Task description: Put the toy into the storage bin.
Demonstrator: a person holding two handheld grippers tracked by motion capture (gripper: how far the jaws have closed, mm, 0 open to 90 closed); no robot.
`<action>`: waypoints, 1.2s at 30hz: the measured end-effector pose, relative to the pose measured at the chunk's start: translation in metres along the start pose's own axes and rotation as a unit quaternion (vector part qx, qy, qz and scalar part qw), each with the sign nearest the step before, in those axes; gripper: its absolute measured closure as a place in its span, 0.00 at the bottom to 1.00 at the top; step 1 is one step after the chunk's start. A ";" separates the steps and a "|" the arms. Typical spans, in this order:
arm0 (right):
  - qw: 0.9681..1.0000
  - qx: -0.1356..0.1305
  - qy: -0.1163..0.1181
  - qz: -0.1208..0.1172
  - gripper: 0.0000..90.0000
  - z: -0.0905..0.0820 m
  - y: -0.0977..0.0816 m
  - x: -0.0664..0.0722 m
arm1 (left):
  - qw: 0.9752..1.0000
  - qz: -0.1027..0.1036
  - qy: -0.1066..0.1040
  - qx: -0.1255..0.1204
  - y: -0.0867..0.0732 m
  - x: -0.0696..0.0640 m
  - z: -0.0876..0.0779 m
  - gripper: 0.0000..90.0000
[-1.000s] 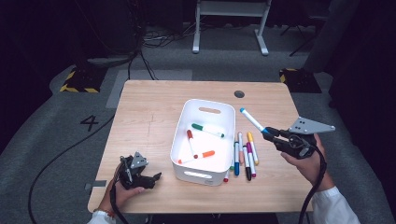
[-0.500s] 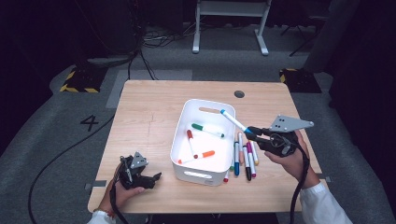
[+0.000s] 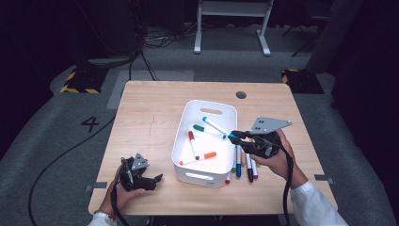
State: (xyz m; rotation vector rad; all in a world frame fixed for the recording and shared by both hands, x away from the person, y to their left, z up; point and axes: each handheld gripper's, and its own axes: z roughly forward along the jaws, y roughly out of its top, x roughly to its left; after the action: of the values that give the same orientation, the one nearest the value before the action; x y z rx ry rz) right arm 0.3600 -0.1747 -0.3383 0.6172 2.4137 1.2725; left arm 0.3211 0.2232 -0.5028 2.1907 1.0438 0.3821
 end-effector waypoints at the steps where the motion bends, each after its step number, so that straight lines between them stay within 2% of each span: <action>1: 1.000 0.002 0.003 -0.008 0.84 0.003 0.001 0.001 | 1.000 0.000 0.000 0.000 0.000 0.000 0.000 0.16; 6: 0.999 0.016 0.028 -0.016 0.84 0.016 0.006 0.006 | 1.000 0.000 0.000 0.000 0.000 0.000 0.000 0.16; 13: 0.998 0.041 0.049 -0.029 0.84 0.034 0.011 0.015 | 1.000 0.001 0.001 0.000 0.000 0.000 0.000 0.16; 23: 0.993 0.078 0.077 -0.049 0.84 0.057 0.011 0.024 | 1.000 0.001 0.001 0.000 0.000 0.000 0.000 0.16; 30: 0.989 0.106 0.091 -0.056 0.84 0.067 0.007 0.028 | 1.000 0.002 0.001 0.001 0.000 0.000 0.000 0.16; 36: 0.987 0.116 0.097 -0.064 0.84 0.069 0.008 0.030 | 1.000 0.000 -0.001 0.001 0.000 0.000 0.000 0.16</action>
State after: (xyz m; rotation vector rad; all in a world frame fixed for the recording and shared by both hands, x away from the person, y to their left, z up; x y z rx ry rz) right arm 0.3702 -0.1079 -0.3719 0.4059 2.7373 1.0521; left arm 0.3209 0.2232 -0.5026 2.1928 1.0441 0.3785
